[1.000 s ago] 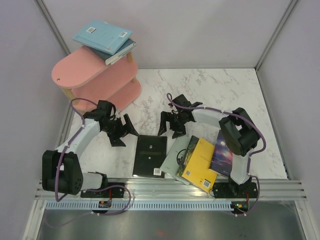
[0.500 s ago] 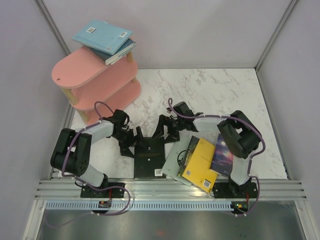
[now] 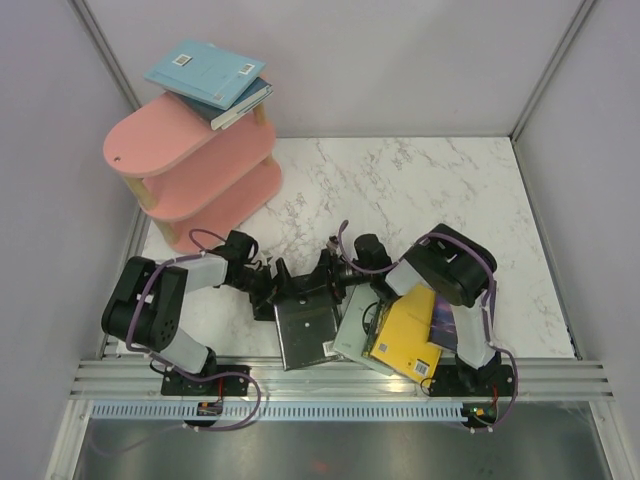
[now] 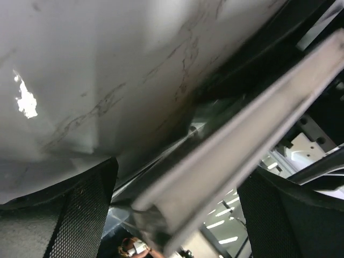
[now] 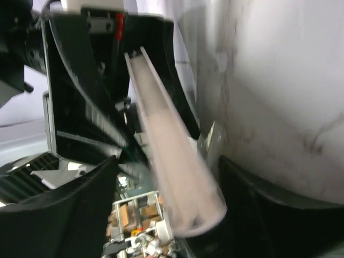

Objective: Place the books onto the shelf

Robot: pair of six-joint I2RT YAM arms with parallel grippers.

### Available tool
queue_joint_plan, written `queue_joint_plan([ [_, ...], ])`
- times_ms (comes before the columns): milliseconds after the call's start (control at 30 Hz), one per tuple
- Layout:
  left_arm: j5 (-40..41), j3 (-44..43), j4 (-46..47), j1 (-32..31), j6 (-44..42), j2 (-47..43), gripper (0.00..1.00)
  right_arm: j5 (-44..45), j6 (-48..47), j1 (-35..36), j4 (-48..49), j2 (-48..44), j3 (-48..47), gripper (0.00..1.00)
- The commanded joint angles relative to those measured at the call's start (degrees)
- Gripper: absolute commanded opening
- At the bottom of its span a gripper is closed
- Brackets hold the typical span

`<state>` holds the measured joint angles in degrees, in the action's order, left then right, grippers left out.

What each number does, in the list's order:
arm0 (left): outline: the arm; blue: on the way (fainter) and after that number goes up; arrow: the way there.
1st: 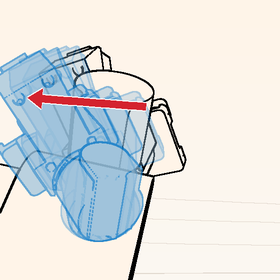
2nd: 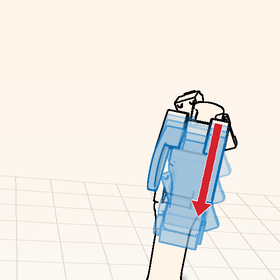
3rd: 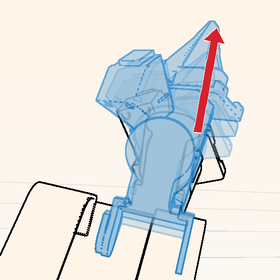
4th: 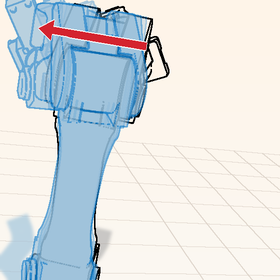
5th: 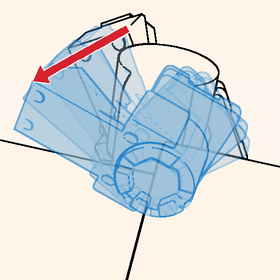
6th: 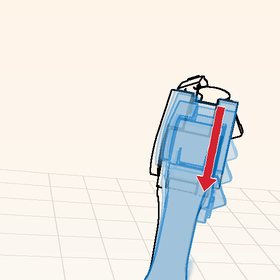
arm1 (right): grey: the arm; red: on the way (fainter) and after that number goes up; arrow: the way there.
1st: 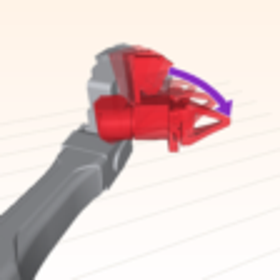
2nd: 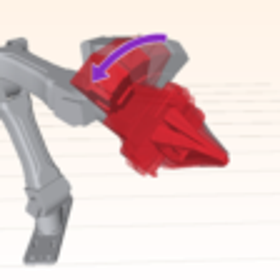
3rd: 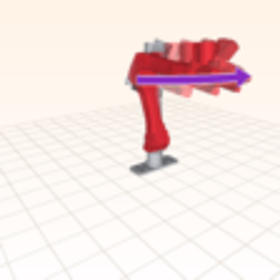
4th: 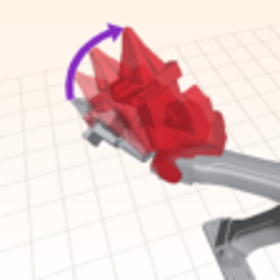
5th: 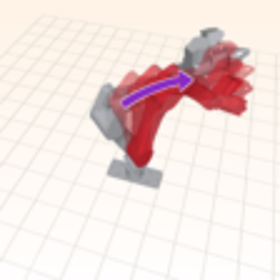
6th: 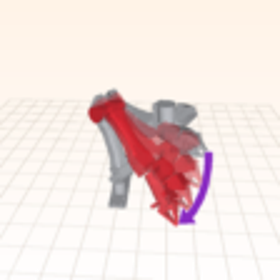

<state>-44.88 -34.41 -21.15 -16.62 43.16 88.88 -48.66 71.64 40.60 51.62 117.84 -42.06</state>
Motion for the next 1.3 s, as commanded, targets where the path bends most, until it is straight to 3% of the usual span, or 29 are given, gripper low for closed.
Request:
queue_joint_plan([
  [0, 4.0, 0.4, 13.9, 0.1, 0.8, 2.0, 0.92, -4.3, 5.1, 2.6, 1.7, 0.0, 3.7, 0.73],
  [33, 4.1, 0.4, 14.1, 0.3, 0.9, 1.5, 0.92, -3.5, 1.5, 2.6, -0.9, -0.8, 3.8, 0.66],
  [67, 4.0, 0.4, 14.1, 0.4, 1.0, 1.1, 0.92, -3.0, 0.1, 2.6, -5.0, -1.9, 3.9, 0.52],
  [233, 3.9, 0.6, 13.0, 1.3, 1.5, -2.9, 0.92, -1.7, -5.3, 2.5, -12.8, -4.2, 1.8, 0.18],
  [267, 4.0, 0.3, 11.4, 1.5, 1.4, -5.2, 0.92, -1.3, -6.9, 2.3, -15.7, -5.2, 0.3, 0.03],
  [300, 4.6, 0.1, 9.9, 1.8, 0.8, -6.4, 0.93, -1.1, -7.6, 1.9, -17.4, -5.8, -0.6, 0.0],
  [533, 8.0, -4.3, 1.0, 3.8, -0.9, -19.8, 0.97, -2.7, -8.0, -2.2, -24.0, -11.8, -10.1, 0.0],
  [600, 7.8, -6.1, -0.8, 4.5, -1.2, -22.4, 0.97, -4.2, -3.8, -4.3, -22.6, -13.6, -11.7, 0.0],
  [767, 8.5, -8.7, -2.5, 5.3, -1.5, -25.6, 0.97, -6.1, 19.1, -9.7, 5.3, -14.3, -13.3, 0.0],
  [900, 6.0, -10.8, 2.1, 5.2, 0.3, -27.9, 0.94, -6.3, 32.9, -11.5, 19.6, -12.9, -16.0, 0.0],
  [933, 5.2, -11.0, 3.4, 5.3, 1.2, -28.7, 0.93, -5.8, 39.1, -11.7, 27.4, -11.6, -16.7, 0.0],
  [1033, 3.0, -12.8, 6.8, 5.2, 4.6, -30.2, 0.81, -3.6, 51.9, -12.5, 42.4, -8.3, -17.3, 0.0],
  [1200, 0.0, -18.9, 8.0, 5.2, 5.9, -31.5, 0.44, -3.6, 53.9, -12.8, 45.2, -8.0, -17.3, 0.0],
  [1233, -2.2, -19.7, 7.9, 5.1, 6.1, -31.2, 0.24, -3.7, 54.0, -12.8, 45.1, -8.2, -17.5, 0.0],
  [1267, -3.2, -20.9, 7.9, 5.1, 6.1, -30.4, 0.1, -3.5, 54.1, -12.9, 45.1, -8.2, -17.7, 0.0],
])
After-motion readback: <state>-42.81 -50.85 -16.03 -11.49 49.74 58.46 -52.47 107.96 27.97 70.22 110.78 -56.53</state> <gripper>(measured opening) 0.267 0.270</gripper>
